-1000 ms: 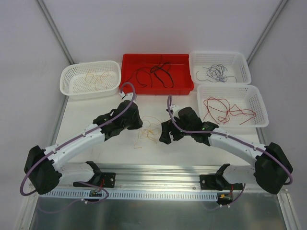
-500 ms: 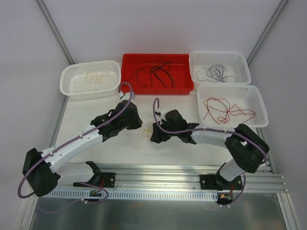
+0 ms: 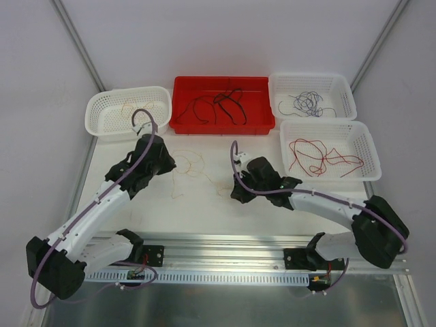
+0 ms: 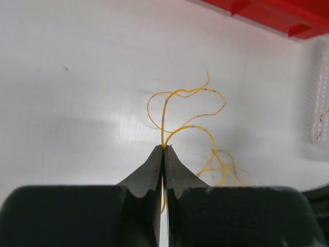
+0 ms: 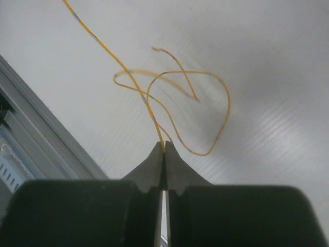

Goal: Untangle the cables

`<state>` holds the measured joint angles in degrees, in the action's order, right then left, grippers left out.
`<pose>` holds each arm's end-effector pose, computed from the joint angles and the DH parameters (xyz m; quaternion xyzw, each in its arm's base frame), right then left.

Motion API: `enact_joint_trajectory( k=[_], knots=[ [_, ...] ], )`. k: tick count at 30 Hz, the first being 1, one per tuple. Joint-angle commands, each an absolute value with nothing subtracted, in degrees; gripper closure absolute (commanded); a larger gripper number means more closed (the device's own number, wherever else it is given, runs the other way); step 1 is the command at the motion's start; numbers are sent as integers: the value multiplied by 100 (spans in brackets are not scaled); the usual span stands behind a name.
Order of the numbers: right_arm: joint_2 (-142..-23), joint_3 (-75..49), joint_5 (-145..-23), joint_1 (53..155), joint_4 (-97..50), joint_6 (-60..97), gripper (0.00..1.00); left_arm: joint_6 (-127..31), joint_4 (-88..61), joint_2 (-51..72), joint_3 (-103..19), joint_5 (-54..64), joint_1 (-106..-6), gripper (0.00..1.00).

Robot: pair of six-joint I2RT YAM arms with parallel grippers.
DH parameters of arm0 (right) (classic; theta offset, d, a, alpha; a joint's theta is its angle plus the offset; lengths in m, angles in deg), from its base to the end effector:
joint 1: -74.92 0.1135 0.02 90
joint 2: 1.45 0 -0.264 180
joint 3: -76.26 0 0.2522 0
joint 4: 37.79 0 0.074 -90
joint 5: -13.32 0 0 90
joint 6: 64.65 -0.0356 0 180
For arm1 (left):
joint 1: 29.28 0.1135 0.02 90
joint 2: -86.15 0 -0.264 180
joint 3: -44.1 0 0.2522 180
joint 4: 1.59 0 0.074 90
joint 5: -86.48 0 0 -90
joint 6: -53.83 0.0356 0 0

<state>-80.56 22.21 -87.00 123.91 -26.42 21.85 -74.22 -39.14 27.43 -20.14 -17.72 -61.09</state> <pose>0.1831 0.2202 0.2012 -0.3811 0.8043 0.2705 0.3670 0.1966 -0.1117 0.3058 -0.1071 0.8635 -0.1867 0.4561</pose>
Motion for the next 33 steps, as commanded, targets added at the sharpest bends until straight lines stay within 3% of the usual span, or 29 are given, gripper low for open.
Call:
enact_joint_trajectory(
  k=[1, 12, 20, 26, 33],
  knots=[
    [-7284, 2365, -8301, 12195, -1640, 2509, 99, -7020, -4171, 3042, -1879, -1837, -5331, 100],
    [-4972, 1522, -8362, 10982, 592, 3229, 99, -6650, -4400, 3104, -1800, -1609, -3649, 100],
    [-4795, 1214, -8836, 10955, 709, 3292, 99, -6474, -4400, 3183, -2247, -1249, -3596, 100],
    [-5014, 1469, -9223, 10964, 445, 3133, 99, -6316, -4453, 2946, -3389, -941, -3596, 100],
    [-5085, 1539, -9293, 10964, 463, 3195, 99, -5982, -4453, 1980, -5198, -1379, -3438, 100]
  ],
)
